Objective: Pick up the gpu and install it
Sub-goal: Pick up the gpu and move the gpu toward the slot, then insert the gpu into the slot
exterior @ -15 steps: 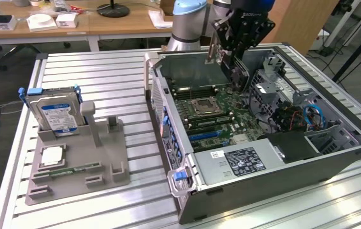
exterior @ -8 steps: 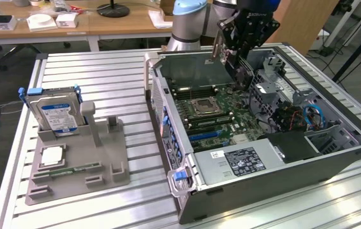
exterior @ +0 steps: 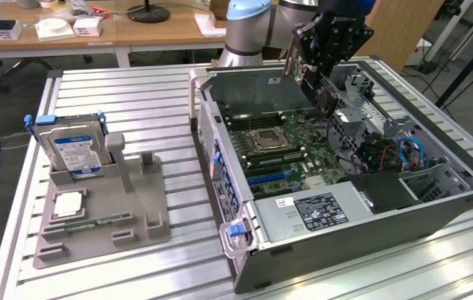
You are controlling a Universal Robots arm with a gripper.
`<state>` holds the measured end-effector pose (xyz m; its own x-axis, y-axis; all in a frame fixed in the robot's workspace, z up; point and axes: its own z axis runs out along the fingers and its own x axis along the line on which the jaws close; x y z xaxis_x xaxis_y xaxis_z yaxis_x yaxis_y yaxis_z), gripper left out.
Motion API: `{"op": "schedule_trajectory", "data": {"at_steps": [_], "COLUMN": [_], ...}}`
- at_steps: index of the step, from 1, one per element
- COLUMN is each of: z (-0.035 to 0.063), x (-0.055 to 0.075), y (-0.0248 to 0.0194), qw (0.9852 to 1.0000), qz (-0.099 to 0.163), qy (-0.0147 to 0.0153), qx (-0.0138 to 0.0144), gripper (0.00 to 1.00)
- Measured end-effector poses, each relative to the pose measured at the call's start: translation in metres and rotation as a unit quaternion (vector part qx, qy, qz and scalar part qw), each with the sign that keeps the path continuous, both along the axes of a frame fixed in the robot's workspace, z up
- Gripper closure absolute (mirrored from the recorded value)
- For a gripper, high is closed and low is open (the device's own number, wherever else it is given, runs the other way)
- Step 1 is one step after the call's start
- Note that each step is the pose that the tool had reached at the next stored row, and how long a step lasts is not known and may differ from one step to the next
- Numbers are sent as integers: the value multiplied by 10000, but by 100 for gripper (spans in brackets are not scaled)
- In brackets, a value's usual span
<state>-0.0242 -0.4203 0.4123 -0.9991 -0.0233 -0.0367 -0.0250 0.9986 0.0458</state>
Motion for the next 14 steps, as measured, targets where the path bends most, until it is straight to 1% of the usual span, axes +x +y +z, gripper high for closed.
{"op": "schedule_trajectory", "data": {"at_steps": [14], "z": [0], "x": [0], "y": [0], "qw": [10000], "qz": [0], "qy": [0], "qx": [0], "gripper": [74]}}
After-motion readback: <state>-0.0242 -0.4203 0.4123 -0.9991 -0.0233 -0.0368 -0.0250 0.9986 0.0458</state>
